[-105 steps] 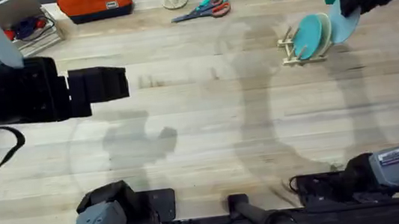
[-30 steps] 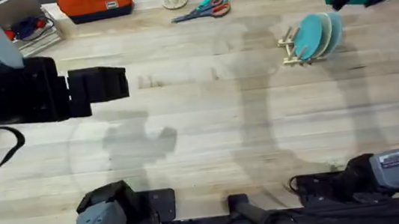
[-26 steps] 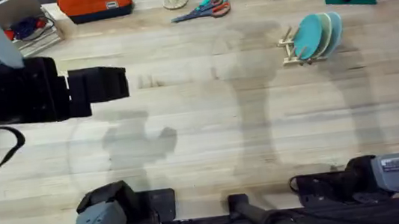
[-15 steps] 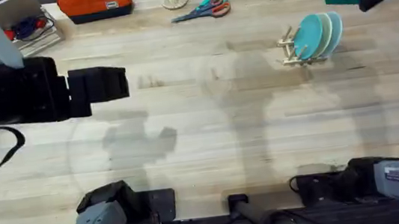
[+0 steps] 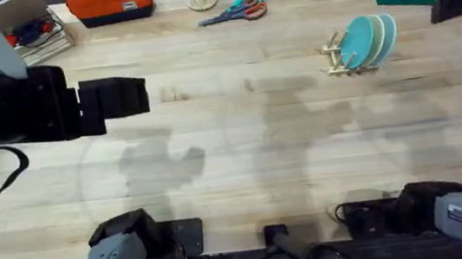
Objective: Pick up the plates from the table one by one and place each into a slot on the dish rack.
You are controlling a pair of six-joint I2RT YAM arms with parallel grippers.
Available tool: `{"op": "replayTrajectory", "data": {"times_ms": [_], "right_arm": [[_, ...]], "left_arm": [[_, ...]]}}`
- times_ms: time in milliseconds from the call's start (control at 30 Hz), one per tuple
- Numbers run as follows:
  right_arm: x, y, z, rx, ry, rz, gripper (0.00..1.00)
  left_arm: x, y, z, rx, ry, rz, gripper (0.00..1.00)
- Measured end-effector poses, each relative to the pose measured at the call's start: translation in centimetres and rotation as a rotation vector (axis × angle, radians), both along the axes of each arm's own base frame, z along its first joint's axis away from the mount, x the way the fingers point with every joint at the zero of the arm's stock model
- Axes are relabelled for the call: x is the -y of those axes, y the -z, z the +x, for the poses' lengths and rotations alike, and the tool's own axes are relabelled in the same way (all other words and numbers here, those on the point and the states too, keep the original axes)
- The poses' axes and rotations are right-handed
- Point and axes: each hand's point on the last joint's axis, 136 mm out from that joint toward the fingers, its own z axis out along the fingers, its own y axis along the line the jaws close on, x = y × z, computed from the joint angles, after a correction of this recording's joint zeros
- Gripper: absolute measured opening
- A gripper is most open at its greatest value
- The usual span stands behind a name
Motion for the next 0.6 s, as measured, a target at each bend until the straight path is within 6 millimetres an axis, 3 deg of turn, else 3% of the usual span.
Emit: {"op": "replayTrajectory", "data": {"times_ms": [367, 600], "right_arm": [[-0.8, -3.7, -5.5, 0.201, -0.009, -0.017, 0.994], [-1.0, -3.9, -7.1, 0.217, -0.009, -0.019, 0.995]], "left_arm": [[0.0, 0.0, 0.0, -0.001, 0.000, 0.000, 0.994], [0.0, 0.0, -0.1, -0.003, 0.000, -0.001, 0.994]]}}
